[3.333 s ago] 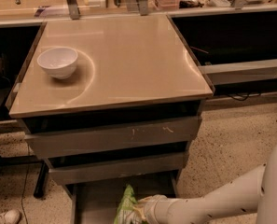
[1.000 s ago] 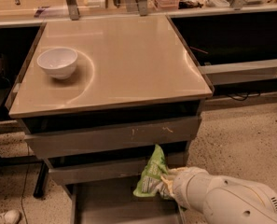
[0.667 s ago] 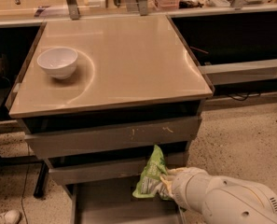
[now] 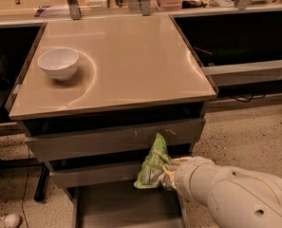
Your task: Pick green rice chip bag from bottom drawer and place on counter
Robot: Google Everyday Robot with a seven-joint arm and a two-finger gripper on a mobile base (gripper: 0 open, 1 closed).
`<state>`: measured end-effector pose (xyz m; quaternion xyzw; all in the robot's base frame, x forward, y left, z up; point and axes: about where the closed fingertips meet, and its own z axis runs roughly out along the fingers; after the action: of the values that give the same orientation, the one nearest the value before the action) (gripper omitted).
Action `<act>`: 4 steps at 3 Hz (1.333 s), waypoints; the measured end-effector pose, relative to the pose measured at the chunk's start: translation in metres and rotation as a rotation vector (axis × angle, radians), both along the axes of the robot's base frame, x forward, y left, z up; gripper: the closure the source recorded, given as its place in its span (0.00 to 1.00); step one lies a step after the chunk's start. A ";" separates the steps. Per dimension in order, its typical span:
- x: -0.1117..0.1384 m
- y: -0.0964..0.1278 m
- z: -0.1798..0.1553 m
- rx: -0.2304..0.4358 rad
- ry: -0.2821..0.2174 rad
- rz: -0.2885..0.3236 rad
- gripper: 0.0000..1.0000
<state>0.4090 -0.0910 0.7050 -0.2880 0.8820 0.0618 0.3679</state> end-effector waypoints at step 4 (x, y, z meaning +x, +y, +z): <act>0.038 0.010 0.140 -0.080 -0.199 0.071 1.00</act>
Offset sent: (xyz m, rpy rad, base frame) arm 0.0423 0.0019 0.1625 -0.0890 -0.2190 0.0631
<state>0.4472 -0.0807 0.8452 -0.3382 0.8322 0.0104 0.4392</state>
